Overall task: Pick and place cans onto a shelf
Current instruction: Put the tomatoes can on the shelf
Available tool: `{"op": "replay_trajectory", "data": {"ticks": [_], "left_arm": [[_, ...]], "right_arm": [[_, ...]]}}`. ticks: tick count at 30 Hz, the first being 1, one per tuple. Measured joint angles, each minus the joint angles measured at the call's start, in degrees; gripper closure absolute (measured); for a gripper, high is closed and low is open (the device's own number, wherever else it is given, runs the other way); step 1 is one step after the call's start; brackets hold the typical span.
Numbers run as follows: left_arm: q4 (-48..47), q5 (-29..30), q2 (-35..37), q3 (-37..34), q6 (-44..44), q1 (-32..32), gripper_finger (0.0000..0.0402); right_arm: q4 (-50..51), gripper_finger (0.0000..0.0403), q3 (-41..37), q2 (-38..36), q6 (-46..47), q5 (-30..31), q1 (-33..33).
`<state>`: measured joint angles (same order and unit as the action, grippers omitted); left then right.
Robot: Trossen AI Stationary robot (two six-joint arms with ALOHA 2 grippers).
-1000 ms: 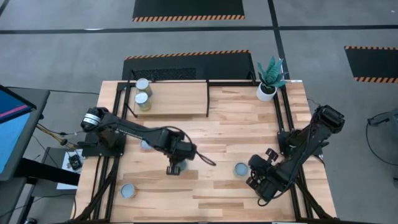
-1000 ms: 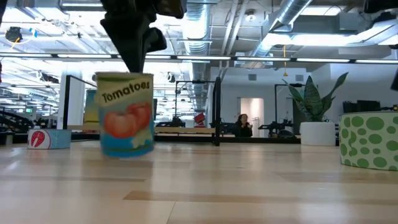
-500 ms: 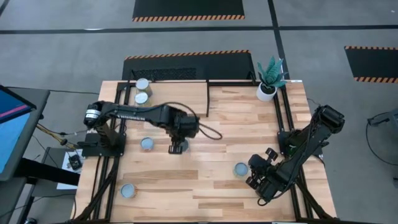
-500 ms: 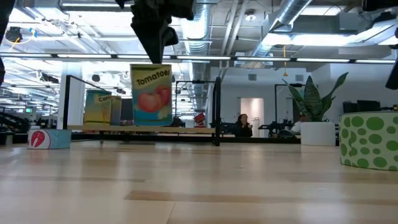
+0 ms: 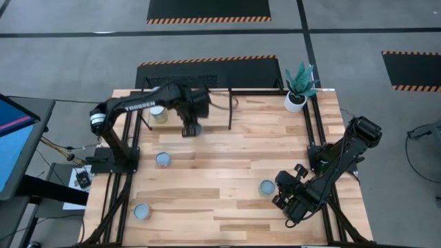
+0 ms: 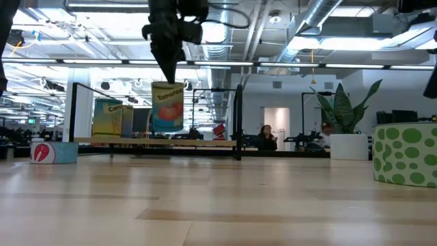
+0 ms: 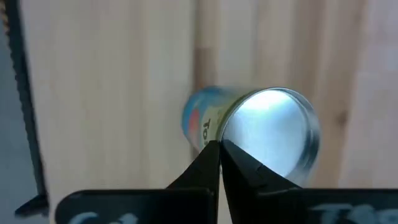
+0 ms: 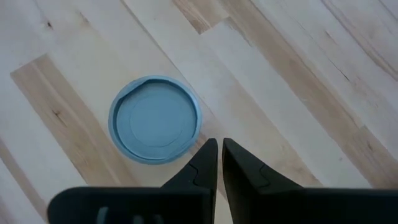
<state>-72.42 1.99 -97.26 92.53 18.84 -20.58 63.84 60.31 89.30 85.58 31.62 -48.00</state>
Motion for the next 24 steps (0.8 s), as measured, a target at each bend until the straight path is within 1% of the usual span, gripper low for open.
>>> {"op": "replay_trajectory", "data": {"ticks": [9,14,19,24], "left_arm": [[0.58,-0.44,0.22,0.00,8.00,-14.50,0.0401],[2.27,-3.84,0.12,0.00,10.54,-21.30,0.0401],[3.59,-4.46,-0.24,-0.01,11.96,-25.42,0.0401],[3.67,-4.10,-1.68,-0.04,12.47,-27.09,0.0401]], "right_arm": [[-0.17,0.0354,0.00,0.01,0.11,1.37,0.14],[-0.14,0.0354,0.00,0.01,0.10,1.40,0.14],[-0.12,0.0354,0.00,0.02,0.09,1.42,0.14],[-0.07,0.0354,0.00,0.01,0.09,1.42,0.14]]}}
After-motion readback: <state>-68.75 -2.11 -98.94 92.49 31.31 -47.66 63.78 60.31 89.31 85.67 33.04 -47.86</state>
